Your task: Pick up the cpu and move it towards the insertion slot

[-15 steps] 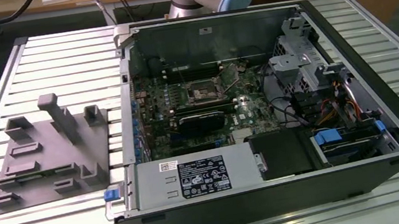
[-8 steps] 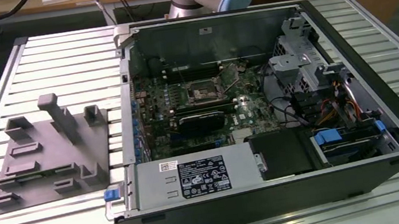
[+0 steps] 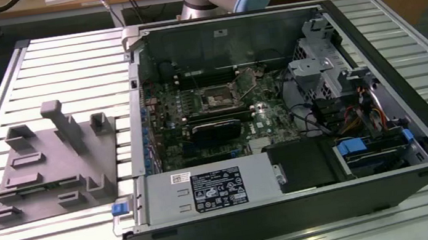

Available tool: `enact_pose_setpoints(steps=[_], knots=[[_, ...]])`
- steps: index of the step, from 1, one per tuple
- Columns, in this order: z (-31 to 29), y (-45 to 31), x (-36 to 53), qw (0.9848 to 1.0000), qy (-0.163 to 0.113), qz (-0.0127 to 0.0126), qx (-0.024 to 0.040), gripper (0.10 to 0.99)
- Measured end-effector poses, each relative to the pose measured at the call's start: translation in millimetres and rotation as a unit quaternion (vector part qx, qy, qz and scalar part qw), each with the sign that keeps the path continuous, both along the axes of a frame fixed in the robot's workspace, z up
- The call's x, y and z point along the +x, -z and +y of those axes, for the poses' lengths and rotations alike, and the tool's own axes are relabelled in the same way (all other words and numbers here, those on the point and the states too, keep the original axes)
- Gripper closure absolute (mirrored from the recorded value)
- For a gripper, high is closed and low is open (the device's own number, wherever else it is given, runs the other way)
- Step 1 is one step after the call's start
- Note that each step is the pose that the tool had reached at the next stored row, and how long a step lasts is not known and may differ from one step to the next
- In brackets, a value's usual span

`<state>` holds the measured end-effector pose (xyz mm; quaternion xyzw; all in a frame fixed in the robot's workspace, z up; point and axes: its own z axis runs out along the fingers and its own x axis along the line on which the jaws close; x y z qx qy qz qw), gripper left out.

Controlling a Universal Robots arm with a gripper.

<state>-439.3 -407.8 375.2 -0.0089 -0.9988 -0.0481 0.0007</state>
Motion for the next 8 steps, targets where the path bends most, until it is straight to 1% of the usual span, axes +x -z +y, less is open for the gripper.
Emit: enact_pose_setpoints(steps=[8], knots=[[0.0,-10.1,0.0,1.0000,0.000,0.0000,0.0001,0.537]])
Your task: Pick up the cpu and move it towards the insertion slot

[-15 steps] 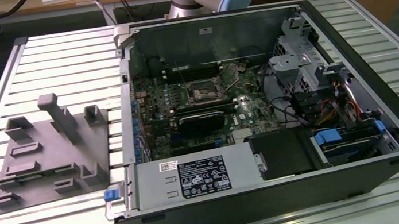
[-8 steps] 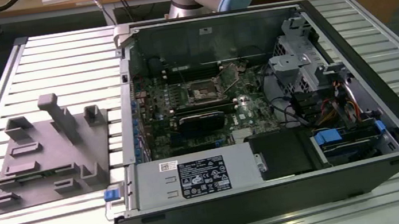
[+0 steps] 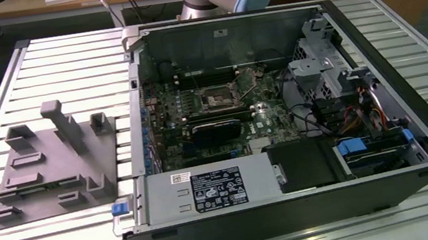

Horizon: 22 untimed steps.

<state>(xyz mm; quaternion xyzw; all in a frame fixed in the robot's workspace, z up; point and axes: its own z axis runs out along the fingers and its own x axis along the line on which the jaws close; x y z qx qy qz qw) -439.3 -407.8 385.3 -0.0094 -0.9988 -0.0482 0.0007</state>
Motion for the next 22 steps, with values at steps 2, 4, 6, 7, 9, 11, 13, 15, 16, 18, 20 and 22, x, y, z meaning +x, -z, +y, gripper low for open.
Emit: enact_pose_setpoints(steps=[2,4,6,7,9,11,13,15,16,18,20,22], knots=[[0.0,-2.7,0.0,1.0000,0.000,0.0000,0.0000,0.537],[0.0,-5.5,0.0,1.0000,0.000,0.0000,0.0001,0.537],[0.0,-8.2,0.0,1.0000,0.000,0.0000,0.0001,0.537],[0.0,-9.6,0.0,1.0000,0.000,0.0000,0.0001,0.537],[0.0,-17.2,0.0,1.0000,0.001,0.0000,0.0005,0.537],[0.0,-19.9,0.0,1.0000,0.001,0.0000,0.0006,0.537],[0.0,-22.9,0.0,1.0000,0.001,0.0000,0.0008,0.537],[0.0,-25.8,0.0,1.0000,0.001,0.0000,0.0010,0.537],[0.0,-27.3,0.0,1.0000,0.001,0.0000,0.0011,0.537],[0.0,-30.1,0.0,1.0000,0.001,0.0000,0.0014,0.537],[0.0,-32.9,0.0,1.0000,0.001,0.0000,0.0016,0.537],[0.0,-35.7,0.0,1.0000,0.001,0.0000,0.0018,0.537]])
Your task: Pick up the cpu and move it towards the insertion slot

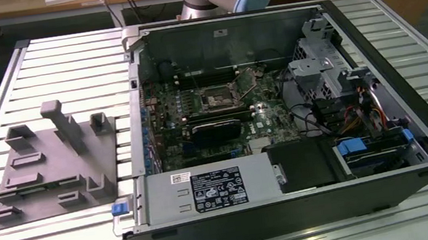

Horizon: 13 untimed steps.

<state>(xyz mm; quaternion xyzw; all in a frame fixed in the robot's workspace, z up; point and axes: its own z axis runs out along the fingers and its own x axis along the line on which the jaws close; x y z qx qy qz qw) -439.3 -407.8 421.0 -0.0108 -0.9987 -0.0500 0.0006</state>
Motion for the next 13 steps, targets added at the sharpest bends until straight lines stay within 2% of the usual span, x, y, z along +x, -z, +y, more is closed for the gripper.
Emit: enact_pose_setpoints(steps=[13], knots=[[0.0,-18.1,0.0,1.0000,0.000,0.0000,0.0017,0.537]])
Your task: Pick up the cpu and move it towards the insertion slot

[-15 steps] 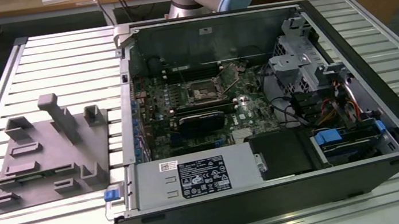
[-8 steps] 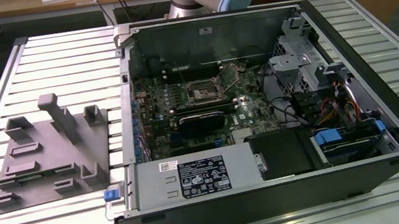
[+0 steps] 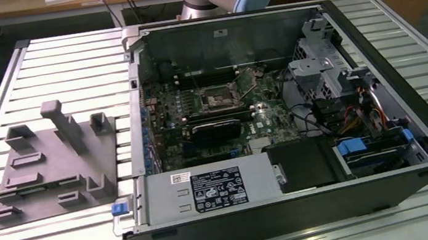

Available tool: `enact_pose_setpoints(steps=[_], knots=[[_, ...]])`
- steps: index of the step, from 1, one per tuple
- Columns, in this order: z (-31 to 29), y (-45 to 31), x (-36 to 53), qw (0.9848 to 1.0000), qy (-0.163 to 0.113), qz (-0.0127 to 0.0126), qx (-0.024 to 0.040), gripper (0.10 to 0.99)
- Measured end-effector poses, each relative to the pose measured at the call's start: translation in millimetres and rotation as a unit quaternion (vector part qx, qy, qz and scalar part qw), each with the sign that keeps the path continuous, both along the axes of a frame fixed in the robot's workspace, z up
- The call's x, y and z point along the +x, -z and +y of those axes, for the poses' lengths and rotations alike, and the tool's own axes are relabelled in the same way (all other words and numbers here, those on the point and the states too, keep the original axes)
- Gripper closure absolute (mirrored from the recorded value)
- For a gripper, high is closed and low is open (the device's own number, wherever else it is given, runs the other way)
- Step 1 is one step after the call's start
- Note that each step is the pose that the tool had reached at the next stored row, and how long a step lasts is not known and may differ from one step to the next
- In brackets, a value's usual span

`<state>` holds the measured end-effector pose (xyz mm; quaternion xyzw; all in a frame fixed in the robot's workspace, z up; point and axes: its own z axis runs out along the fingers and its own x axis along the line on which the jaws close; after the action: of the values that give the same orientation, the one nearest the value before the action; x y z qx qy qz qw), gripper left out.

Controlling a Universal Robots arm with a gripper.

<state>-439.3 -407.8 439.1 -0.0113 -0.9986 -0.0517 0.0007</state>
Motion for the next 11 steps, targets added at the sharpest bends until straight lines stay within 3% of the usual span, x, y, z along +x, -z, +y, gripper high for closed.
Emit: enact_pose_setpoints(steps=[11], knots=[[0.0,-15.8,0.0,1.0000,0.000,0.0000,0.0025,0.537]])
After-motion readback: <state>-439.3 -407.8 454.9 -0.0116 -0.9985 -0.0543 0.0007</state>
